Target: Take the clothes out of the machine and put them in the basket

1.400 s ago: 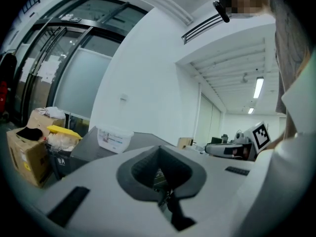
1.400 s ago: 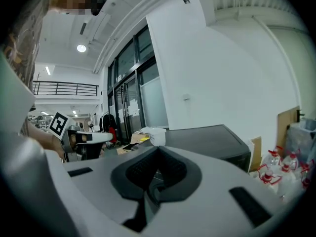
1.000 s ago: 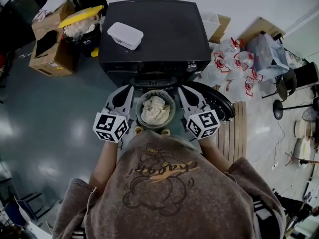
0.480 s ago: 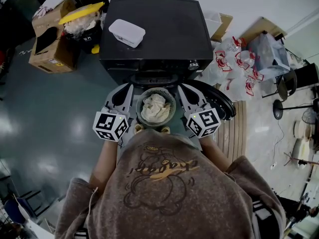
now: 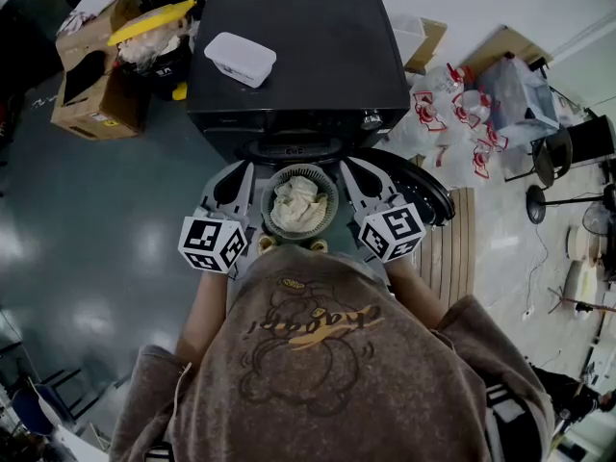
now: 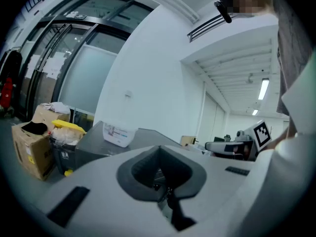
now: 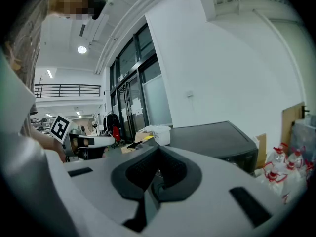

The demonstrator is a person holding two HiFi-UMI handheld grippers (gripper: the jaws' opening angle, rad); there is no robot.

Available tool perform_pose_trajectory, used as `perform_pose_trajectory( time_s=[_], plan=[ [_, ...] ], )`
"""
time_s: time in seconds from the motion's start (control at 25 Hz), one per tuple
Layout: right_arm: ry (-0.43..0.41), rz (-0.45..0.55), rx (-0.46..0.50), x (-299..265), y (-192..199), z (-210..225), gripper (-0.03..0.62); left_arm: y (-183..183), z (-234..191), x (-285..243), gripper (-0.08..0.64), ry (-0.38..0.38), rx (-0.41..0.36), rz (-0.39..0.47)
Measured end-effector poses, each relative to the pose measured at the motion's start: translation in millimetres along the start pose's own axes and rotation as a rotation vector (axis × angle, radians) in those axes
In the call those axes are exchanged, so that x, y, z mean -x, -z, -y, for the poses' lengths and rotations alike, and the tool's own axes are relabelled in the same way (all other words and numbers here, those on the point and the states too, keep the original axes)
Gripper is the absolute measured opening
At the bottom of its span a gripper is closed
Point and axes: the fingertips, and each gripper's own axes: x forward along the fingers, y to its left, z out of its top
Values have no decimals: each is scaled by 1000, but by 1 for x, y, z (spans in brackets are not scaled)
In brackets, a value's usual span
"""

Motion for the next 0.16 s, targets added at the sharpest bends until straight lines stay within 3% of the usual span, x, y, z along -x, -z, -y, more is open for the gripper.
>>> perform_pose_trajectory(
  time_s=[0.16],
  plan=[
    [-10, -12, 11, -2, 1, 2, -8, 0, 0, -2, 6, -2, 5, 0]
  ],
)
